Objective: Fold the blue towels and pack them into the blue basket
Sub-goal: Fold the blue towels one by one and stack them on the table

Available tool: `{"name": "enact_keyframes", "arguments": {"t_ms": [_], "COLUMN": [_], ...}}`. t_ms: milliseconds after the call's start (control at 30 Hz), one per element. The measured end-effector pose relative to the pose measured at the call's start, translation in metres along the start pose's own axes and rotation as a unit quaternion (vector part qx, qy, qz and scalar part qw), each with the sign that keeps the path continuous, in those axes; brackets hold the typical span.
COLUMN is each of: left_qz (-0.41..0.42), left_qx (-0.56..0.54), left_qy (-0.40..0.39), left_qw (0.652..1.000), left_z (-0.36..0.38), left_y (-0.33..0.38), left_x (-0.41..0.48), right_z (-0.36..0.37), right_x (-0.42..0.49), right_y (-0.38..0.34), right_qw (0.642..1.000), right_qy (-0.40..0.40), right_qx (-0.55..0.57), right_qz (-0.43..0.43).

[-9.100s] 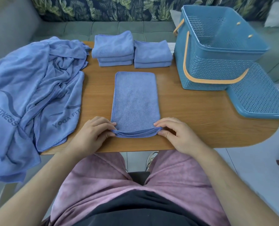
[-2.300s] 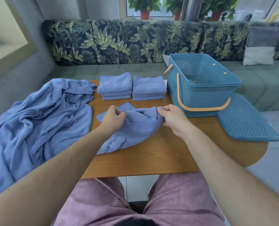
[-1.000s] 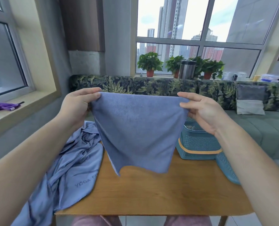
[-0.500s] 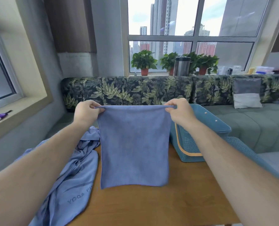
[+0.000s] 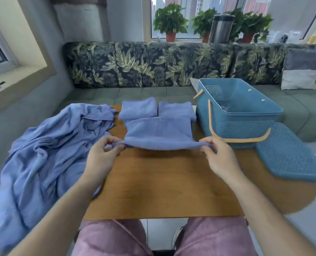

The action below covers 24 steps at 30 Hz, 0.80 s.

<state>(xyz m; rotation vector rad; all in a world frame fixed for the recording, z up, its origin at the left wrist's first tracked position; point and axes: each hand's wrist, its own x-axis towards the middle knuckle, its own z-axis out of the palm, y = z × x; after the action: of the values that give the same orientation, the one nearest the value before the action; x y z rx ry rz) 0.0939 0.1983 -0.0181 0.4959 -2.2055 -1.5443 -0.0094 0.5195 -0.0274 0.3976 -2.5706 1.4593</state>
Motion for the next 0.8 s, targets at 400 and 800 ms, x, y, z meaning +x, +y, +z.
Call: {"name": "enact_keyframes", "arguments": {"t_ms": [400,800], "left_qz": [-0.053,0.16], "left_qx": [-0.017,0.388], "left_qy": [0.009,-0.118], "left_qw": [0.998,0.9], "left_z": [0.012,0.071], "left_y": [-0.076,-0.073], "left_x": [-0.066,-0.002], "right_z": [0.034,0.076], "right_x": [-0.078,-0.025], "right_y": [0.067,0.022], "right_qw": [0.999,0.938], "right_qy": [0.019,-0.131], "right_qx": [-0.023,-0.312], "right_qz": [-0.02,-0.079]}}
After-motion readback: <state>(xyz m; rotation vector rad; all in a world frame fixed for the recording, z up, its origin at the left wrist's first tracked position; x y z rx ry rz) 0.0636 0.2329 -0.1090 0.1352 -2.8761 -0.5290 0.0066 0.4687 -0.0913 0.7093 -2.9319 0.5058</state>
